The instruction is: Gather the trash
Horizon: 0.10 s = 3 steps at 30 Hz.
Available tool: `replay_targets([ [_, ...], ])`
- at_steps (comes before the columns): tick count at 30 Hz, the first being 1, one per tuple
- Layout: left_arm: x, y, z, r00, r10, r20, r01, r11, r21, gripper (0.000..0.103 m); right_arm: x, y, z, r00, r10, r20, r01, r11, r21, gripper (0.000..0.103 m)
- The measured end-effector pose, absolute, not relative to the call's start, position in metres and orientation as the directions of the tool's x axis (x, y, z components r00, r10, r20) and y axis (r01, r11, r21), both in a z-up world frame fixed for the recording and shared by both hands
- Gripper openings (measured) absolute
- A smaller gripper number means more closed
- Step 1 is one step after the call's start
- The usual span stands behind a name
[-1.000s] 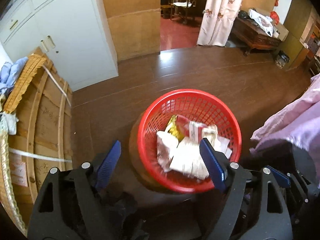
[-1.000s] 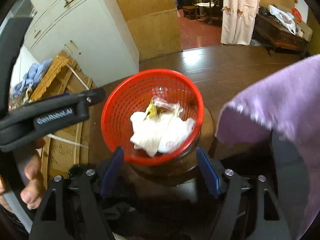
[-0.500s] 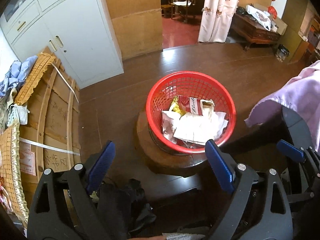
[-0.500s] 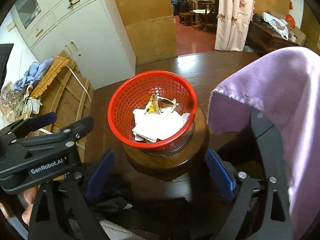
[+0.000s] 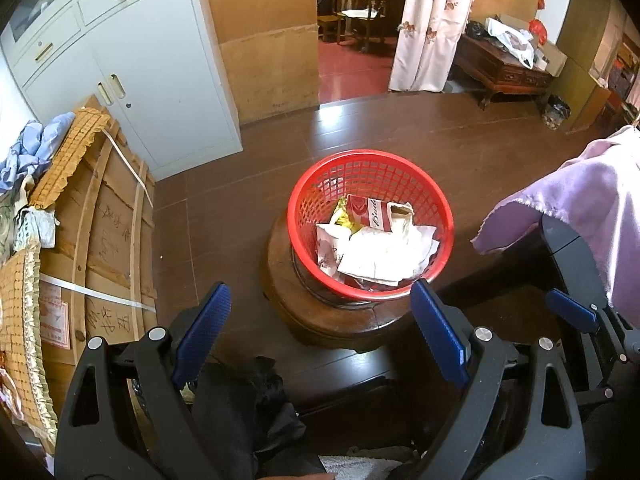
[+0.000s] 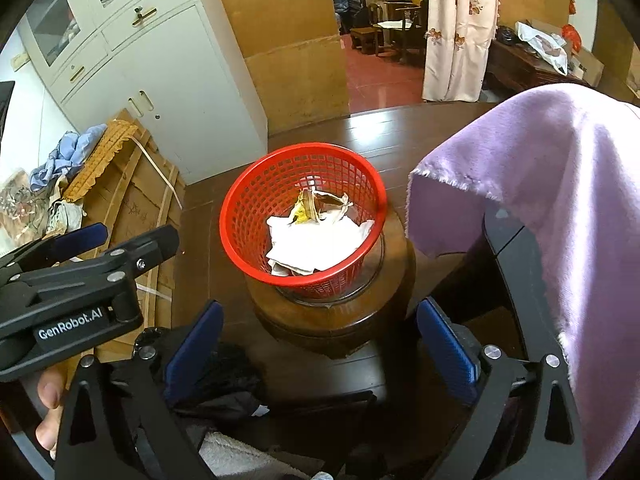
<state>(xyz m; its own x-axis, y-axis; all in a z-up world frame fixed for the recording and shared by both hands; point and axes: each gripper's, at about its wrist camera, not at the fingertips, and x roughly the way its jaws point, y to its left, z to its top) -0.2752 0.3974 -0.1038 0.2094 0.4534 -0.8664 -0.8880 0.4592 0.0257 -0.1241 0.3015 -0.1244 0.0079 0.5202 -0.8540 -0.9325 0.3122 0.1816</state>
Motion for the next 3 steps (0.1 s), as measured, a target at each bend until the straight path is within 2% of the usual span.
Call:
replay_targets([
  [3,-0.2749,0.3951,-0.1015,0.209,0.459,-0.863,-0.889,0.458,0.028,0.088,-0.1229,0.2979,-0.1231,0.005,0.522,-0.853,-0.93,0.315,0.187,0.096],
])
